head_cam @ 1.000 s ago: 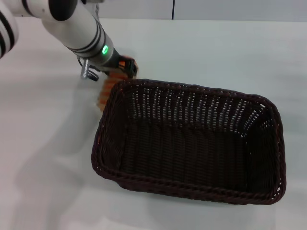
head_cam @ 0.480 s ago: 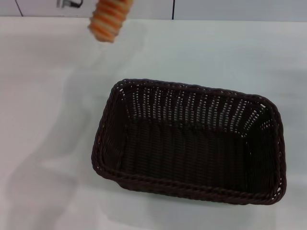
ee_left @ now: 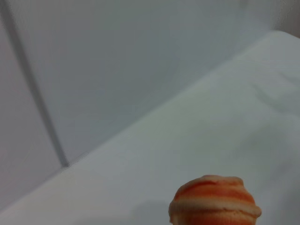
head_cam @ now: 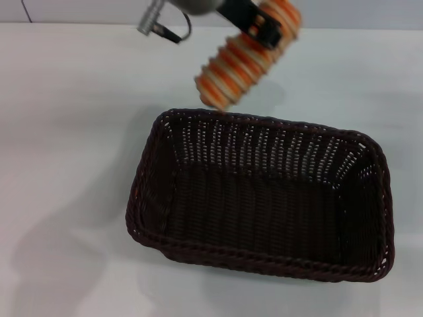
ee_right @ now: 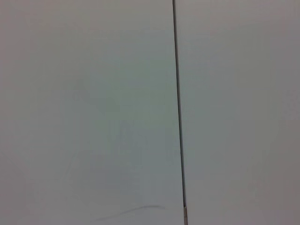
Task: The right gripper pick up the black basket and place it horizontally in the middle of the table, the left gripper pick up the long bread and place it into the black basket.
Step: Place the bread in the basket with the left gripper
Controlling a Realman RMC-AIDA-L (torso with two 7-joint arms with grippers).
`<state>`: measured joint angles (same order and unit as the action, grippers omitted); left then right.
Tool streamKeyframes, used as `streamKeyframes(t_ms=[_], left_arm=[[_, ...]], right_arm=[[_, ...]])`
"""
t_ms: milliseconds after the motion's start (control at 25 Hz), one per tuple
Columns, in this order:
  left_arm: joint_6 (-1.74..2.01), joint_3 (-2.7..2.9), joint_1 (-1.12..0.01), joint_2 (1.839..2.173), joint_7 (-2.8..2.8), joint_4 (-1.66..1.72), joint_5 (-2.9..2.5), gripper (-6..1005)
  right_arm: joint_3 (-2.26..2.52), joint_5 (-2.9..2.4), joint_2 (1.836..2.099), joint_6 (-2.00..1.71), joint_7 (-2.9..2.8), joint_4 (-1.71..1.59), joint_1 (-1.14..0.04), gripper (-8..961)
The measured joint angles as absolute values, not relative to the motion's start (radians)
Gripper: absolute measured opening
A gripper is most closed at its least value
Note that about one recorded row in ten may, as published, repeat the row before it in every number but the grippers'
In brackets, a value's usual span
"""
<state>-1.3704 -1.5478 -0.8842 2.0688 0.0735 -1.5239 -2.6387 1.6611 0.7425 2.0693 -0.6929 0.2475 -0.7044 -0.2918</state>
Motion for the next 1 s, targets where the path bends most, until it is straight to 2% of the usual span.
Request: streamKeyframes(t_ms=[320,760,1000], left_arm=[[-1.462,-1.522,-0.828,2.066,0.093,-1.640,-2.509,375],[-1.495,-1.512,-0.804,2.067,0.108,-1.616,-2.473,290],[-1.495,-1.511,-0.803,2.068,0.108,-1.614,-2.473,450]], right_arm=[[1.661,0.743,2.070,-0.691,0.248,-0.704,-0.297,823],[1.661,0.742,2.068,-0.676,0.249,-0.709,-0.301,824],[1.661,0.742,2.068,-0.676,0.250,-0.710,-0.301,824]])
